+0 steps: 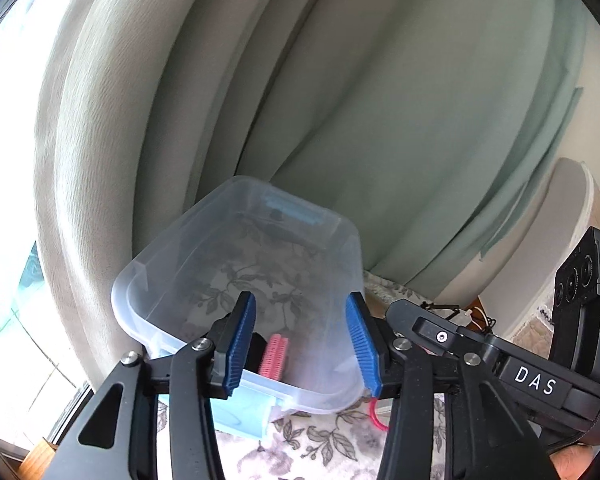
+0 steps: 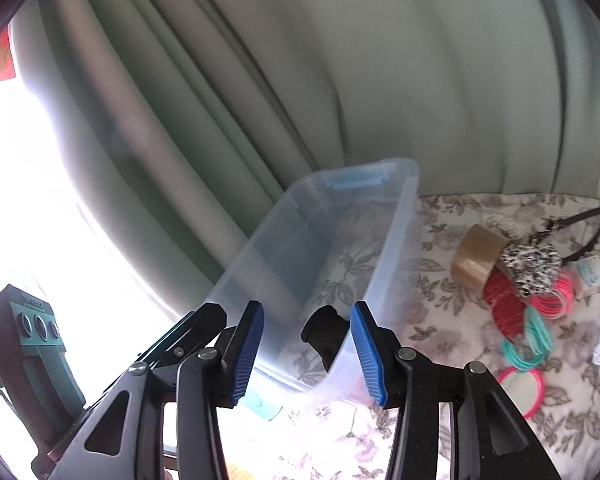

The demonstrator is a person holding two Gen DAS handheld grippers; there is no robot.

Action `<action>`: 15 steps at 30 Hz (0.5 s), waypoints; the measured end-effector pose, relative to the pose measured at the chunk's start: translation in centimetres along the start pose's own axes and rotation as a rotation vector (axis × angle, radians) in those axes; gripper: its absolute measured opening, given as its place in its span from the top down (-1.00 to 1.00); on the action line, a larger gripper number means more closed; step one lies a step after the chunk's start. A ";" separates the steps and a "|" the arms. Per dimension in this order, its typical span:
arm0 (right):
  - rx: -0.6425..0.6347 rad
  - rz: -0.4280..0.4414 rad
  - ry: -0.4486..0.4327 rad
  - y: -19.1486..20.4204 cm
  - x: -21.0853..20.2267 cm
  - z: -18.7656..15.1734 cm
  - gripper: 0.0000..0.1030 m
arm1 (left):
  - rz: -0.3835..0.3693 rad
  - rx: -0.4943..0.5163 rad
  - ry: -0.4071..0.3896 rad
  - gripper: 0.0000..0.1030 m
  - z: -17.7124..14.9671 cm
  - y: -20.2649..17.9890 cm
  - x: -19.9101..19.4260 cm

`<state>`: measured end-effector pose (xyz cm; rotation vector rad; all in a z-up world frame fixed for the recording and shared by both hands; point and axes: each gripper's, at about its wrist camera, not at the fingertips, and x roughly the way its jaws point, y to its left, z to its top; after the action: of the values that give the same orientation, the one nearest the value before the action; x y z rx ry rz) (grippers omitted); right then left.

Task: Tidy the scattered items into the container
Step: 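Withdraw both open tools from the container back over the table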

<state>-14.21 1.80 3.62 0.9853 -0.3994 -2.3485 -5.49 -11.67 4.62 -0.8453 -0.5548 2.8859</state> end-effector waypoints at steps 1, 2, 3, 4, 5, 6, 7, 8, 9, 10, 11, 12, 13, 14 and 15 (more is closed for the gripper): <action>0.009 -0.004 -0.011 -0.4 -0.7 -0.1 0.01 | -0.003 0.013 0.001 -0.02 -0.2 -0.7 -0.3; 0.017 -0.009 -0.021 -0.8 -1.3 -0.3 -0.01 | -0.007 0.025 0.003 -0.05 -0.3 -1.4 -0.5; 0.027 -0.015 -0.030 -1.3 -2.0 -0.5 -0.02 | -0.011 0.034 0.005 -0.08 -0.5 -2.0 -0.5; 0.038 -0.021 -0.039 -1.8 -2.7 -0.7 -0.03 | -0.019 0.043 0.009 -0.10 -0.6 -2.6 -0.4; 0.049 -0.027 -0.048 -2.4 -3.3 -0.8 -0.05 | -0.029 0.051 0.014 -0.11 -0.9 -3.2 -0.4; 0.060 -0.034 -0.056 -3.0 -3.9 -1.0 -0.06 | -0.043 0.060 0.021 -0.11 -1.1 -4.0 -0.4; 0.071 -0.040 -0.064 -3.5 -4.3 -1.2 -0.09 | -0.058 0.069 0.027 -0.11 -1.3 -4.7 -0.3; 0.086 -0.048 -0.075 -4.1 -4.9 -1.4 -0.13 | -0.071 0.078 0.033 -0.12 -1.5 -5.3 -0.3; 0.102 -0.055 -0.086 -4.8 -5.5 -1.6 -0.14 | -0.080 0.091 0.041 -0.12 -1.7 -6.1 -0.2; 0.116 -0.061 -0.096 -5.5 -6.1 -1.8 -0.18 | -0.088 0.106 0.049 -0.12 -1.9 -6.9 -0.1; 0.130 -0.066 -0.105 -6.2 -6.6 -1.9 -0.21 | -0.092 0.119 0.057 -0.13 -2.1 -7.6 0.1; 0.143 -0.070 -0.115 -6.9 -7.1 -2.0 -0.22 | -0.094 0.131 0.066 -0.13 -2.3 -8.4 0.3; 0.157 -0.076 -0.127 -7.6 -7.8 -2.1 -0.26 | -0.098 0.144 0.074 -0.14 -2.4 -9.1 0.4; 0.171 -0.083 -0.139 -8.4 -8.5 -2.3 -0.30 | -0.100 0.153 0.079 -0.16 -2.6 -9.7 0.6; 0.183 -0.091 -0.151 -9.1 -9.1 -2.4 -0.32 | -0.101 0.161 0.085 -0.26 -2.8 -10.4 0.7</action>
<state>-10.62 14.43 2.82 0.9279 -0.6509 -2.5130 -4.84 -0.93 5.87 -0.8832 -0.3413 2.7442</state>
